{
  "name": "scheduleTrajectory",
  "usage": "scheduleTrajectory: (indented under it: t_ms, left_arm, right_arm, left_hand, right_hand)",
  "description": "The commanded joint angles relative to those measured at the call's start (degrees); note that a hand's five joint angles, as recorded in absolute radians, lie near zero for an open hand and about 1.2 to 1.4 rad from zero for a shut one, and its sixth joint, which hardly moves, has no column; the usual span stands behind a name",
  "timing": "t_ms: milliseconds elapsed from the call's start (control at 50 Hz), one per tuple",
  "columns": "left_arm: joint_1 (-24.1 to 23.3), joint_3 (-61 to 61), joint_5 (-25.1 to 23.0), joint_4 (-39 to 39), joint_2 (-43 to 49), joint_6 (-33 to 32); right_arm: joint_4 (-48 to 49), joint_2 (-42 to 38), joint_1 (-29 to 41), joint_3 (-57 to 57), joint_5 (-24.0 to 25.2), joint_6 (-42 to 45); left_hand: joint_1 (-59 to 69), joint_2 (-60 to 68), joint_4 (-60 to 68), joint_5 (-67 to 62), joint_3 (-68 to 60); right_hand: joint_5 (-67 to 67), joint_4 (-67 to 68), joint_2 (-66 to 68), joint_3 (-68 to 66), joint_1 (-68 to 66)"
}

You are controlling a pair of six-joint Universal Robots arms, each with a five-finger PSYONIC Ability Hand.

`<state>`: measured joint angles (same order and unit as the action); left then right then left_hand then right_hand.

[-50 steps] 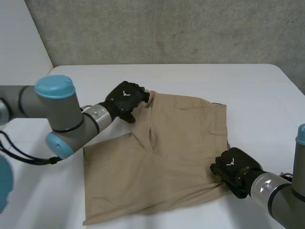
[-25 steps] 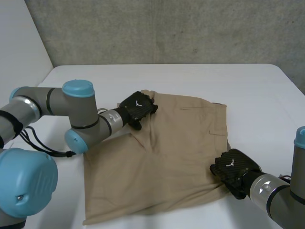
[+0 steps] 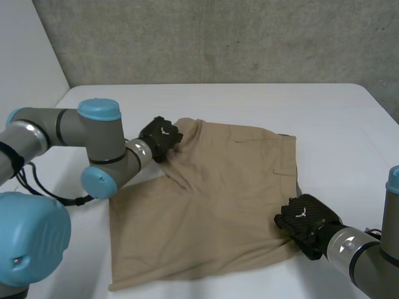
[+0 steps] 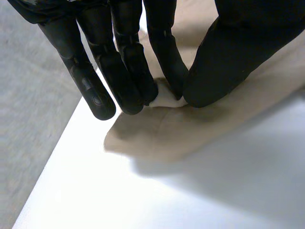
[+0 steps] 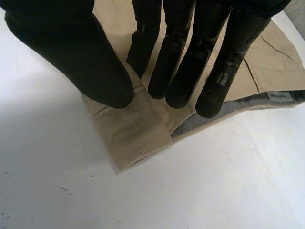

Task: Fold the shorts.

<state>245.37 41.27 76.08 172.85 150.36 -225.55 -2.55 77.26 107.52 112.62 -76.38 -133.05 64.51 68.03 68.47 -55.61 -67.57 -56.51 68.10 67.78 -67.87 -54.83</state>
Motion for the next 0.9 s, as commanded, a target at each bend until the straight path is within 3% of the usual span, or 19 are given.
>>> scheduleTrajectory:
  t_ms: [20, 100, 320, 480, 760, 860, 900]
  left_arm:
    - [0.2, 11.2, 10.5, 0.1, -7.0, -1.1]
    - [0.0, 15.9, 14.0, 0.2, -9.4, -0.8]
    - [-0.3, 18.2, 15.1, 4.1, -10.4, -0.6]
    - [-0.4, 21.7, 23.3, 2.8, -13.1, -0.4]
    - [-1.3, 22.4, 24.6, 1.2, -13.2, -0.5]
    - [-1.6, 22.8, 24.6, 1.5, -13.3, -0.3]
    - [-1.7, 22.9, 24.6, 1.5, -13.9, -0.2]
  right_arm:
    - [0.0, 0.1, 0.2, 0.4, 0.0, 0.1]
    - [0.0, 0.1, 0.2, 0.5, 0.0, 0.0]
    - [0.1, 0.2, 0.1, 1.4, 0.2, 0.1]
    - [0.1, 0.3, 0.1, 1.5, 0.2, 0.1]
    - [0.1, 0.9, 0.1, 2.3, 0.2, 0.1]
    - [0.1, 0.9, 0.1, 2.5, 0.2, 0.1]
    - [0.3, 0.9, 0.1, 2.6, 0.2, 0.1]
  left_hand:
    - [15.5, 12.0, 11.5, -14.4, -12.4]
    - [15.5, 12.0, 11.5, -14.4, -12.4]
    - [15.5, 12.0, 11.5, -14.4, -12.4]
    - [15.5, 12.0, 11.5, -14.4, -12.4]
    - [15.5, 12.0, 11.5, -14.4, -12.4]
    - [-33.2, -36.7, -37.1, 34.3, 36.2]
    - [-37.5, -41.0, -41.4, 38.6, 40.5]
  right_hand:
    - [-13.5, 11.9, 12.2, -12.1, -25.2]
    - [-13.5, 11.9, 12.2, -12.1, -25.2]
    - [-13.5, 11.9, 12.2, -12.1, -25.2]
    - [-13.5, 11.9, 12.2, -12.1, -25.2]
    - [-13.5, 11.9, 12.2, -12.1, -25.2]
    - [-13.5, 11.9, 12.2, -12.1, -25.2]
    - [-13.5, 11.9, 12.2, -12.1, -25.2]
